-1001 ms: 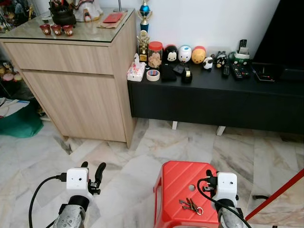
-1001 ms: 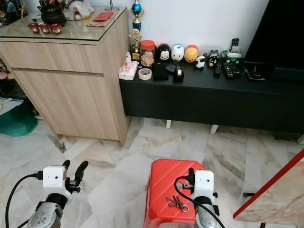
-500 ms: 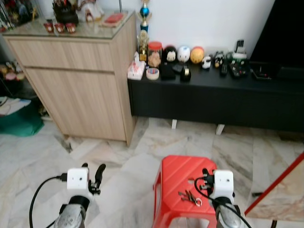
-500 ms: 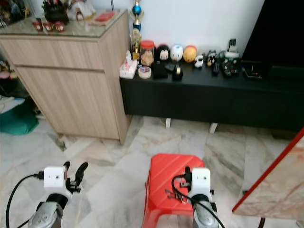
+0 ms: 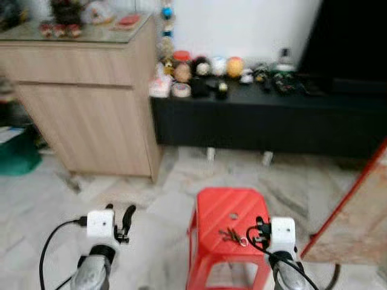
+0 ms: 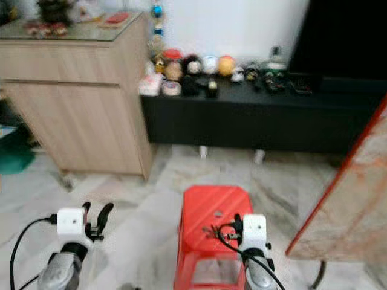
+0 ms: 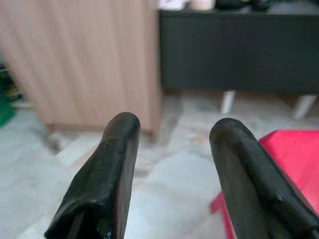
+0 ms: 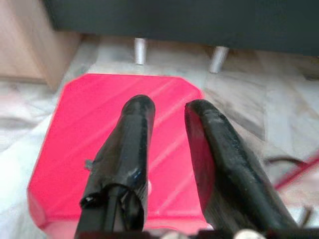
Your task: Hang keys on a hook
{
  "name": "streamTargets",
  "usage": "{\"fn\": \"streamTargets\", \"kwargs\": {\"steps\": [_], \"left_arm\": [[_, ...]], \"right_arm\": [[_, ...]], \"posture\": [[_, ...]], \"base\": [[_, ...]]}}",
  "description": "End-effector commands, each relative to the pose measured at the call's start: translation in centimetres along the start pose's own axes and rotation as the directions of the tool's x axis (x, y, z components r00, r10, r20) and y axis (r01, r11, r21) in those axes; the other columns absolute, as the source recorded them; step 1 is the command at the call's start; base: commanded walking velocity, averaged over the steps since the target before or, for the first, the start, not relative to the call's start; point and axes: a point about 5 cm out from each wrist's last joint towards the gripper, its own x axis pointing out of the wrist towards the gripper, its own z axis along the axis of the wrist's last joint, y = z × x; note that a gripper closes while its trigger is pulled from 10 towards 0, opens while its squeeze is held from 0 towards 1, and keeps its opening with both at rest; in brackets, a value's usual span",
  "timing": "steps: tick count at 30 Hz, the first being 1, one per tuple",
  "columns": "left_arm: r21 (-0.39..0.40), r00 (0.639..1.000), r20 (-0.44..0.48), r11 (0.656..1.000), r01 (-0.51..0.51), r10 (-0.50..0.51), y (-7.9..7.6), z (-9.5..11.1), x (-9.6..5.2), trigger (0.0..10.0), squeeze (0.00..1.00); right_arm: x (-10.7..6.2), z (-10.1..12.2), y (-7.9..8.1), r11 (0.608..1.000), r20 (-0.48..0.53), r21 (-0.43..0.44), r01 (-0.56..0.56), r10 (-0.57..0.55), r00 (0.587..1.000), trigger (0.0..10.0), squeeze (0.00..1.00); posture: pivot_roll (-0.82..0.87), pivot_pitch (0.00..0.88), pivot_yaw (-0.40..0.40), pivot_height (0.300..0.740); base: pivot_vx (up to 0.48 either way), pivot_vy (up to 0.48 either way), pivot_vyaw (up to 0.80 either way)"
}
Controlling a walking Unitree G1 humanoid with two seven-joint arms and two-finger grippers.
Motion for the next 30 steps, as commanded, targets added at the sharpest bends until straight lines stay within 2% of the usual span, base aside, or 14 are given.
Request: {"fn": "streamTargets", "kwargs": {"steps": [1,11,20,22,30], "left_arm": [[-0.004,0.999,-0.041,1.000,0.002,-0.002,-0.15,-0.77,-0.40,10.0,0.00],[-0.005,0.999,-0.043,1.000,0.001,-0.001,-0.16,-0.84,-0.27,10.0,0.00],[-0.003,0.999,-0.039,1.000,-0.003,0.003,-0.14,-0.74,-0.19,10.0,0.00],[-0.001,0.999,-0.036,1.000,-0.003,0.003,-0.15,-0.64,-0.13,10.0,0.00],[0.005,0.999,-0.031,1.000,-0.008,0.008,-0.02,-0.47,0.06,10.0,0.00]], "right_arm": [[-0.23,-0.51,-0.05,1.000,-0.023,0.013,0.006,-0.006,1.000,10.0,0.00],[-0.03,-0.68,0.02,1.000,-0.051,0.010,0.007,-0.006,0.999,10.0,0.00],[-0.03,-0.90,0.33,1.000,-0.063,0.010,-0.016,0.017,0.998,10.0,0.00],[-0.08,-0.64,0.58,0.999,-0.035,0.020,-0.031,0.032,0.999,10.0,0.00],[-0.03,-0.99,0.91,0.999,-0.067,0.012,-0.042,0.043,0.997,10.0,0.00]], "posture": [[0.01,0.017,-0.021,0.665],[0.01,0.016,-0.021,0.665],[0.01,0.017,-0.021,0.631],[0.01,0.017,-0.021,0.631],[0.01,0.010,-0.018,0.631]], "base": [[0.000,0.000,0.00],[0.000,0.000,0.00],[0.000,0.000,0.00],[0.000,0.000,0.00],[0.000,0.000,0.00]]}}
